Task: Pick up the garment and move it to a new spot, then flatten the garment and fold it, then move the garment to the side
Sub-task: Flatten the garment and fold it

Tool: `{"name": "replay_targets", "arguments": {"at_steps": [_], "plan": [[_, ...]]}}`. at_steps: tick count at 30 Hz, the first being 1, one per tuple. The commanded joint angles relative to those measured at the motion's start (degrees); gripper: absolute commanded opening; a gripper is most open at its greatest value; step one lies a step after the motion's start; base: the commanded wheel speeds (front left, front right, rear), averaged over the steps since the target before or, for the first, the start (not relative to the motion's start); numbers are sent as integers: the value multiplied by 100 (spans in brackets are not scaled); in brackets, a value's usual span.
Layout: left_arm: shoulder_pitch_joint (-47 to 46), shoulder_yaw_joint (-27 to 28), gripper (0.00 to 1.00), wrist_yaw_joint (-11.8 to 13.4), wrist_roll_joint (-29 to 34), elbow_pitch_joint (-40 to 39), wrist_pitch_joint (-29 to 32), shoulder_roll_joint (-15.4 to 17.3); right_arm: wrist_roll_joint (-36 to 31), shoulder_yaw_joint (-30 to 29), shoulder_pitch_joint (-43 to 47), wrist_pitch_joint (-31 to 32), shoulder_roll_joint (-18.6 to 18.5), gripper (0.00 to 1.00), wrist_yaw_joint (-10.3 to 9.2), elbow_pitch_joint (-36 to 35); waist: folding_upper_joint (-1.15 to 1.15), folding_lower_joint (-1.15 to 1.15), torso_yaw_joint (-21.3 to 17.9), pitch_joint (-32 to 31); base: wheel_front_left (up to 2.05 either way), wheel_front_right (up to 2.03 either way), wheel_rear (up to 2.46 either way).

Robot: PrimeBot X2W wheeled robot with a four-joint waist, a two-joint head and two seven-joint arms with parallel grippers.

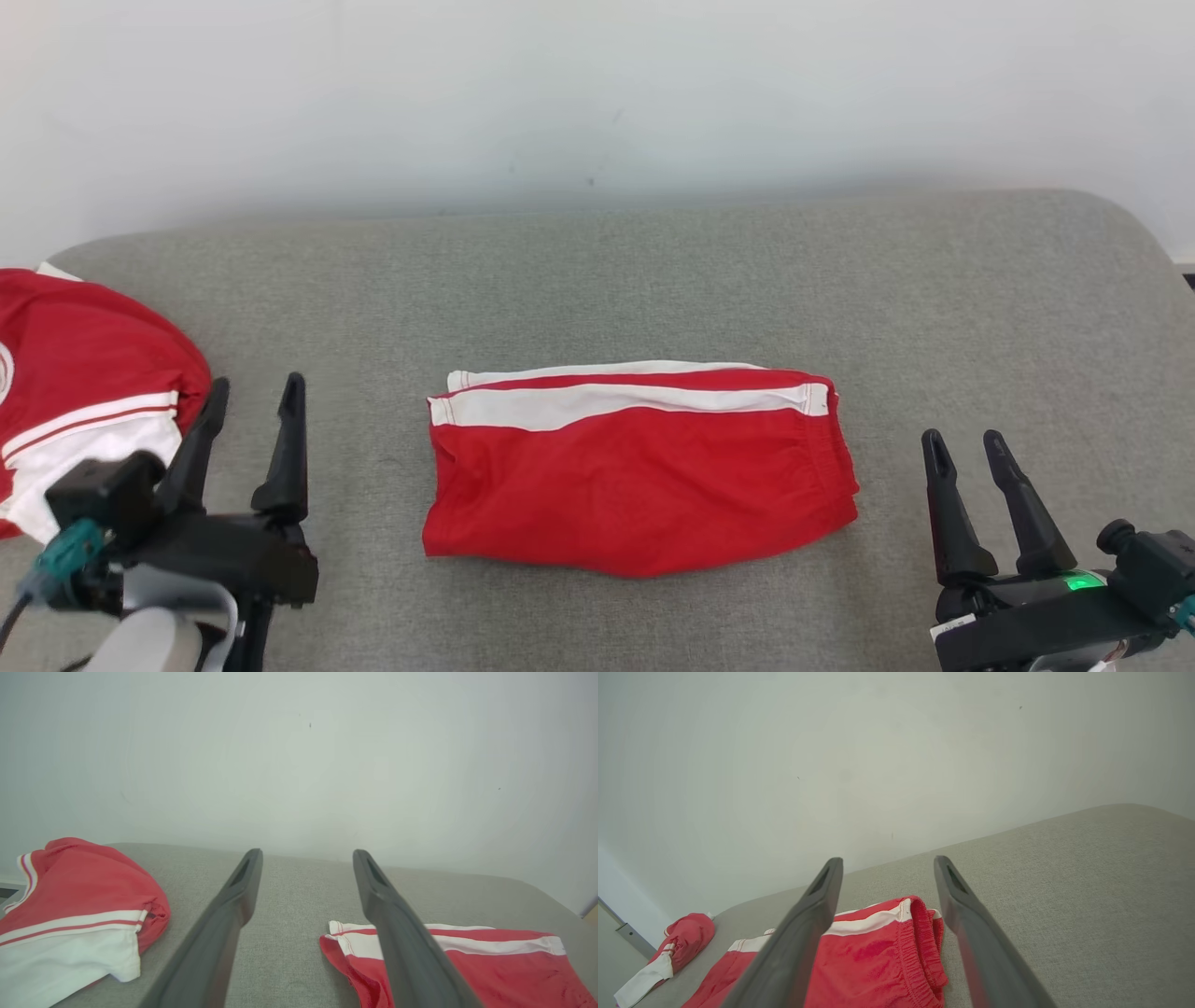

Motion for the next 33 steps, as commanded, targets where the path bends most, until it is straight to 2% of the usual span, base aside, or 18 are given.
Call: {"name": "replay_targets", "arguments": {"at_steps": [1,6,10,23,33], "plan": [[251,233,100,23,231,-139,-3,-136,-49,-14,47,-9,49,100,-13,-12,0,1,88,-73,0,0,0],[912,931,100,-14,1106,-595,-4,-486,-114,-50,159,-35,127,100,-13,-19,0,1,142,-179,0,0,0],[1412,1212,100,-54,1838,-871,-4,-622,-204,-43,250,-63,159,100,-13,5,0,1,158,-246,0,0,0],[2544,1958,100,-253,2784,-1389,-5,-1286,-572,-167,660,-223,268,100,-13,-97,0,1,268,-322,0,0,0],[2798,2203,100,-438,3229,-1342,-5,-1528,-1121,-278,979,-280,387,100,-13,-134,0,1,276,-329,0,0,0]]}}
